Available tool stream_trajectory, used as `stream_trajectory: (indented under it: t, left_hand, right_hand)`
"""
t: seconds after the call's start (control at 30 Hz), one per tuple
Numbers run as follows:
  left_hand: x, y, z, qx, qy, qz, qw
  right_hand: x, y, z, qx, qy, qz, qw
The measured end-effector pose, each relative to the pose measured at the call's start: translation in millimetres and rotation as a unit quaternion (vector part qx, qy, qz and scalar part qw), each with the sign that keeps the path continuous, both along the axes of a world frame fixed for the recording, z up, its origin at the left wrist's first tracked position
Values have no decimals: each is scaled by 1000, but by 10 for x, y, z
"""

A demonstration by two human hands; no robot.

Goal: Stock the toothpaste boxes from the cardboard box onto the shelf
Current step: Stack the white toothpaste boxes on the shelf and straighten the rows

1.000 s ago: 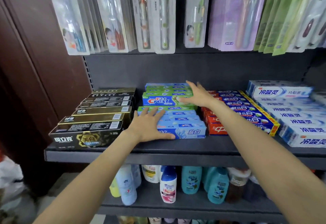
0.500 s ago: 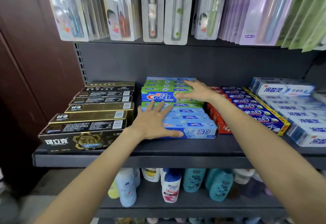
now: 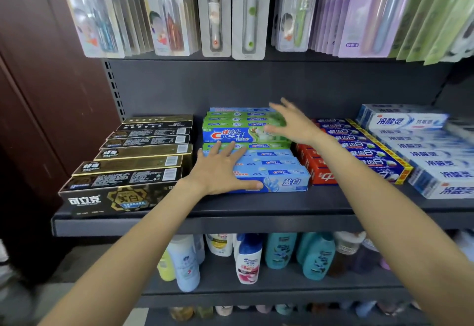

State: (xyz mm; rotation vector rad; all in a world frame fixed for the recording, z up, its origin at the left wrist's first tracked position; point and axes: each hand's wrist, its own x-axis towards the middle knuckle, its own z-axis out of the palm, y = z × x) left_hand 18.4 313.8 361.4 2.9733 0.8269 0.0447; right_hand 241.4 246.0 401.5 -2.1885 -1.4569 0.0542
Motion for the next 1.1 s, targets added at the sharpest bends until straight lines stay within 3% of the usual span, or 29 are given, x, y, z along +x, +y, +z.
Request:
stream_trajectory:
  t: [0.1,0.17,0.33,0.43,0.83,0.9,1.0,1.1]
  left_hand:
    - [11,5,-15,5,-7,4,1000]
    - [23,8,-20,6,-11,6,1000]
    - [29,8,-9,10,-5,5,1000]
    - [28,8,-6,8,-7,3,1000]
    - [117,-19,-12,6,-9,-7,1000]
    - [73,-29,-8,-17,-89,-5,996]
    - [88,53,43,-16,-266,34,963]
    - [193,217,123,-22,-300,103,948]
  right_hand:
    - [28,-403,-72,172,-38,-63,982]
    - [2,-621,-191,206,-66,-95,972]
    - [0,-581,-309,7,-102,-76,992]
    - [53,-449,-319,-52,-100,-75,991]
    - [41,-425,-297,-81,-51,-61,994]
    - [52,-441,-290,-66,-30,-58,996]
    - [43,-464,-286,-3,-2,-44,999]
    - [61,-429,-272,10,-37,-45,998]
